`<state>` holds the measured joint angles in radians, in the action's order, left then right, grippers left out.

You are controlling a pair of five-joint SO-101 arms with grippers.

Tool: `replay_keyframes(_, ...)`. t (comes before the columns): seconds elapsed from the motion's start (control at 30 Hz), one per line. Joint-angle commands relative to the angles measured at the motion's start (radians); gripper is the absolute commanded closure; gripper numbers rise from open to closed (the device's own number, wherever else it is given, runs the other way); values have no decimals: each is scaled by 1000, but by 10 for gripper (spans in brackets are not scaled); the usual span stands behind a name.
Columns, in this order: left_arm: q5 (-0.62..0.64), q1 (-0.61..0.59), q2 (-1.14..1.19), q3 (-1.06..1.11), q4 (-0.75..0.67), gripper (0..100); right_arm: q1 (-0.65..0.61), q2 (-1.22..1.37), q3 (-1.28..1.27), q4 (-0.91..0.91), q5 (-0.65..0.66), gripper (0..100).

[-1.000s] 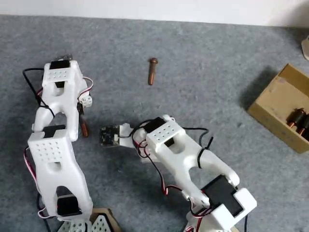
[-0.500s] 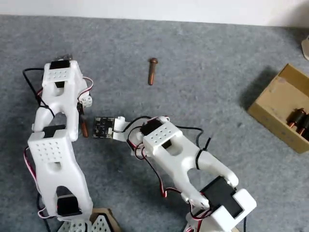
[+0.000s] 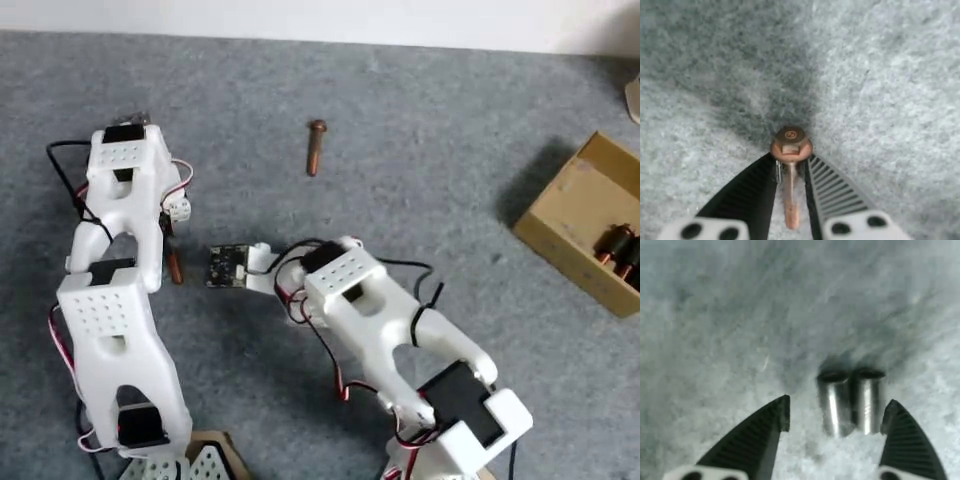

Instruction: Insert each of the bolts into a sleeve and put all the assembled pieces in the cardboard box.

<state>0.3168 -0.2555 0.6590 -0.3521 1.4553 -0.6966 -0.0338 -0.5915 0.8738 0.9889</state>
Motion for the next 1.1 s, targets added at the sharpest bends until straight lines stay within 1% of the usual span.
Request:
replay_keyframes(0.0,-6,10,-19,-10,-2,994,35,-7,27,24,37,713)
replay_keyframes(0.23,-6,10,-19,-10,-2,994,36,-7,19,24,40,727)
replay_keyframes(0.4,-6,10,-19,-10,-2,994,22,-5,19,24,40,864)
replay_keyframes(0.47,-6,10,-19,-10,-2,994,10,-5,19,24,40,890)
replay_keyframes(0.67,-6,10,-19,-10,-2,994,-50,-5,18,27,40,888)
replay_keyframes(0.8,-6,10,-19,-10,-2,994,-48,-4,16,30,43,838)
replay_keyframes(0.93,-6,10,-19,-10,0,994,-51,-5,-4,82,114,828)
replay_keyframes(1.07,-6,10,-19,-12,0,994,-51,-5,-8,90,124,828)
